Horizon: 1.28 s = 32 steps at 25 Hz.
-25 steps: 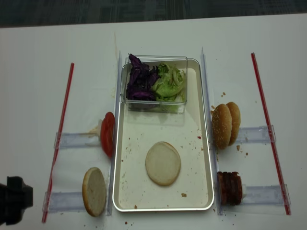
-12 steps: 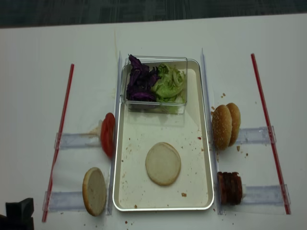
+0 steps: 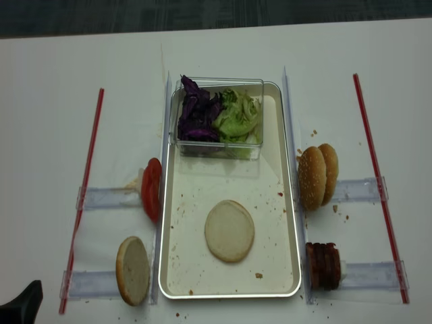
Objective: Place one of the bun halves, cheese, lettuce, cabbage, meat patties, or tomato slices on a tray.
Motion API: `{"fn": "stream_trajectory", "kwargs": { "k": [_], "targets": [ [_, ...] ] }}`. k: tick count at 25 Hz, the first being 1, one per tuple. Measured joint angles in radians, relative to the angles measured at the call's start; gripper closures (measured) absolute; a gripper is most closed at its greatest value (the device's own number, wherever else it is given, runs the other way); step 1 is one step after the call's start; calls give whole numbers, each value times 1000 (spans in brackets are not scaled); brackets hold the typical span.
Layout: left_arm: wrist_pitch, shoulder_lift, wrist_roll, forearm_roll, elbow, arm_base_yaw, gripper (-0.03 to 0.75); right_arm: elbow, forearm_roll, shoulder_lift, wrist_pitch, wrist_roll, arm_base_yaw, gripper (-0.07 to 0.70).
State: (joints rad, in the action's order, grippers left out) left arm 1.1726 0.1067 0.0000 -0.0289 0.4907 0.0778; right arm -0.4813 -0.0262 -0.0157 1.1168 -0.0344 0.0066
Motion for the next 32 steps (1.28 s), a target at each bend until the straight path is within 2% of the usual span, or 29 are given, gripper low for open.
{"fn": "stream_trajectory", "kwargs": {
  "k": [6, 32],
  "targets": [
    [6, -119, 0, 0, 0, 0, 168, 0, 0, 0, 0, 0, 0, 24],
    [6, -123, -12, 2, 0, 0, 169, 0, -1, 0, 0, 0, 0, 24]
  ]
}}
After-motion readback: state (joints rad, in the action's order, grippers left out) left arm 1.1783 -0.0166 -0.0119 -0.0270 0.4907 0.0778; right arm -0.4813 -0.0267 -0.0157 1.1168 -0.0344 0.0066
